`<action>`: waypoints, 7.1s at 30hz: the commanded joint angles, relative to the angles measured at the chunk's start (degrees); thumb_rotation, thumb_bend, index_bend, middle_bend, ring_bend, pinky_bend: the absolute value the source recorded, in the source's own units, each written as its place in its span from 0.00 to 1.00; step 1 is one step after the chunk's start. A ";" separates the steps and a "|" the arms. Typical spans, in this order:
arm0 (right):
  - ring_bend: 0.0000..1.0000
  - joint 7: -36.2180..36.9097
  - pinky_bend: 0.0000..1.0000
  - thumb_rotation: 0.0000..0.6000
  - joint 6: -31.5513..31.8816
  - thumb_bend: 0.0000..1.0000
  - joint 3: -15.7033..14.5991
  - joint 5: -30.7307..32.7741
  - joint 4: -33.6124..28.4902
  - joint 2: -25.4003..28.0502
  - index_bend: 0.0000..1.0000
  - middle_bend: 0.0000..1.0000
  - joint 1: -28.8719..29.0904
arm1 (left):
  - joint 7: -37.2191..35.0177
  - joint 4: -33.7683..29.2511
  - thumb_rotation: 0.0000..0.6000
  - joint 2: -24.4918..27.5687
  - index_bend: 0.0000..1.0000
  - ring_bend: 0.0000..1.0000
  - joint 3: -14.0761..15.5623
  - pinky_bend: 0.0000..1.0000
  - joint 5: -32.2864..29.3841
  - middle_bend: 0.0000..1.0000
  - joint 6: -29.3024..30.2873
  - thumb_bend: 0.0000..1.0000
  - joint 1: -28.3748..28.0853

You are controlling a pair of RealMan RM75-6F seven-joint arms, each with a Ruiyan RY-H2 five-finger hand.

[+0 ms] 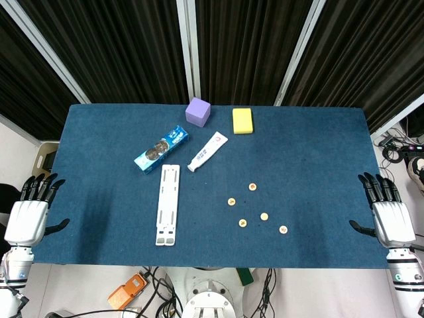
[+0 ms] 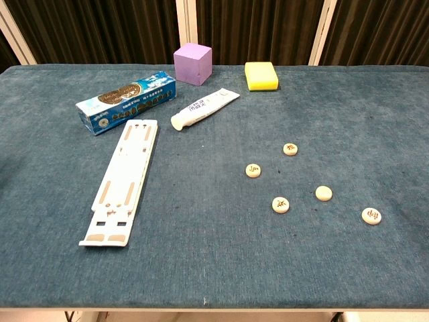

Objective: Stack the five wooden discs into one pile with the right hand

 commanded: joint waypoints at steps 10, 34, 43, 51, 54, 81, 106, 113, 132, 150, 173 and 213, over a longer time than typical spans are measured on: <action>0.00 1.75 0.15 1.00 -3.83 0.19 -1.25 -4.10 -0.97 -0.58 0.10 0.11 3.25 | 0.62 -0.75 1.00 0.14 0.15 0.00 0.17 0.00 -0.02 0.07 0.26 0.00 0.20; 0.08 -9.54 0.22 1.00 -32.43 0.40 -1.11 -4.71 6.11 -22.60 0.44 0.14 25.91 | -0.87 0.77 1.00 -0.56 0.15 0.00 0.77 0.00 -0.36 0.07 1.09 0.00 1.52; 0.08 -10.49 0.20 1.00 -31.15 0.48 -2.21 -4.41 8.61 -25.01 0.47 0.14 26.64 | -1.41 1.35 1.00 -0.82 0.15 0.00 0.71 0.00 -0.40 0.07 1.07 0.00 1.62; 0.08 -11.22 0.19 1.00 -31.36 0.50 -3.24 -3.26 9.79 -25.77 0.48 0.14 27.14 | -1.77 1.93 1.00 -1.18 0.15 0.00 0.74 0.00 -0.48 0.07 0.97 0.00 1.73; 0.08 -11.23 0.19 1.00 -31.27 0.50 -3.37 -2.82 10.23 -26.11 0.48 0.14 27.29 | -1.91 2.16 1.00 -1.28 0.15 0.00 0.76 0.00 -0.46 0.07 0.97 0.00 1.76; 0.08 -15.65 0.19 1.00 -34.49 0.55 3.84 7.71 11.66 -27.88 0.53 0.15 33.53 | -3.18 3.58 1.00 -1.86 0.15 0.00 0.72 0.00 -0.62 0.07 0.82 0.00 2.04; 0.08 -17.01 0.19 1.00 -35.62 0.55 3.03 12.61 15.34 -31.41 0.50 0.15 37.10 | -3.29 3.83 1.00 -1.75 0.15 0.00 0.71 0.00 -1.17 0.08 0.32 0.00 2.22; 0.08 -17.13 0.19 1.00 -35.41 0.55 2.48 13.10 15.13 -31.31 0.46 0.15 37.32 | -3.66 4.10 1.00 -1.84 0.15 0.00 0.70 0.00 -1.24 0.08 0.18 0.00 2.22; 0.08 -17.69 0.19 1.00 -32.88 0.43 3.38 17.33 16.29 -28.55 0.45 0.15 36.18 | -3.68 4.13 1.00 -1.97 0.15 0.00 0.65 0.00 -0.83 0.07 0.09 0.00 1.98; 0.08 -17.28 0.19 1.00 -34.89 0.43 3.32 20.78 21.66 -30.40 0.48 0.15 37.00 | -2.94 3.56 1.00 -1.73 0.15 0.00 0.67 0.00 -0.97 0.07 0.09 0.00 2.03; 0.08 -15.10 0.19 1.00 -32.93 0.47 3.38 18.20 18.70 -28.74 0.55 0.17 37.07 | -2.85 3.37 1.00 -1.50 0.15 0.00 0.53 0.00 -1.10 0.08 0.02 0.00 1.92; 0.08 -21.54 0.19 1.00 -32.98 0.47 1.60 18.71 9.96 -28.24 0.52 0.17 39.48 | -4.63 5.28 1.00 -2.30 0.15 0.00 0.66 0.00 -1.24 0.07 0.28 0.00 2.43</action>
